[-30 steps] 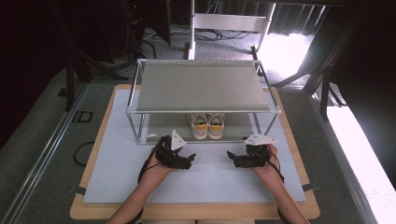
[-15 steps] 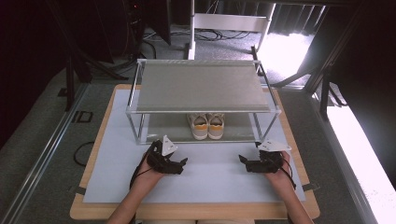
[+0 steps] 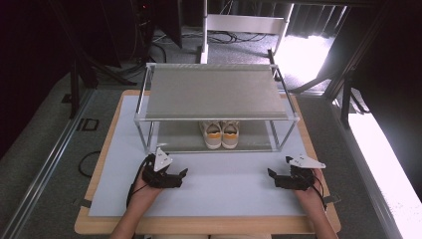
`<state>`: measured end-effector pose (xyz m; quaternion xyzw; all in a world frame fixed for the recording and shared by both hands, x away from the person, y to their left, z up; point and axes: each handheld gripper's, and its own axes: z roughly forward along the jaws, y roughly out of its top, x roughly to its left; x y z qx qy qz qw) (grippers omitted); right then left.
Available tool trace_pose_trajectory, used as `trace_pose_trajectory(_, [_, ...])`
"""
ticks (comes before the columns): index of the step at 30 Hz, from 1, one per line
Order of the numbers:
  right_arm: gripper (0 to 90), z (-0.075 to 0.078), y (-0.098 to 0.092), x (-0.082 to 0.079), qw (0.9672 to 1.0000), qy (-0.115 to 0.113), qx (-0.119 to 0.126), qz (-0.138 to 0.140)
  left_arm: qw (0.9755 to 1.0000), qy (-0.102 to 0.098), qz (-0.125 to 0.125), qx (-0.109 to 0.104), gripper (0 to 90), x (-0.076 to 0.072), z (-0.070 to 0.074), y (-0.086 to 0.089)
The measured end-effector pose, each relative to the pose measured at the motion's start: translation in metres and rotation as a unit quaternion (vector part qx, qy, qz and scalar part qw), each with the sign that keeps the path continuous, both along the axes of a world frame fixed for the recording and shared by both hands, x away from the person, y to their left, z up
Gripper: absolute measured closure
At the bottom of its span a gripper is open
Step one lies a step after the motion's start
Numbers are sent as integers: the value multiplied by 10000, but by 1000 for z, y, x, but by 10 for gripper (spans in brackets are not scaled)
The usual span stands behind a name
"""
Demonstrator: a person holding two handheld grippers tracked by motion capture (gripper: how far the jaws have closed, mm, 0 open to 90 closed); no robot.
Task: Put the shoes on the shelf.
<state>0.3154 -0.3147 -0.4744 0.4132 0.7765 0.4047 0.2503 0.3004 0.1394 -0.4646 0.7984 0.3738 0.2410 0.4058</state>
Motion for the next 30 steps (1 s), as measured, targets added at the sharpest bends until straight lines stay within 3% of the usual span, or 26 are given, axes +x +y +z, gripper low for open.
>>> trace_pose_trajectory(7, [122, -1, -9, 0, 9998, -49, -47, -163, 10000, -49, -29, -37, 128, -9, -9, 13])
trace_pose_trajectory(13, [121, -4, -16, 0, 9995, -111, -113, -289, 9999, -91, 96, -75, 128, -15, -15, 22])
trace_pose_trajectory(18, [122, -5, -20, -1, 9994, -160, -58, -294, 9998, -65, 143, -117, 128, -17, -21, 24])
trace_pose_trajectory(25, [122, -5, -21, -1, 9995, -157, -23, -280, 9994, -184, 228, -197, 129, -19, -22, 26])
trace_pose_trajectory(30, [125, -5, -21, 0, 9995, -124, -1, -280, 9995, -188, 260, -80, 132, -19, -22, 24])
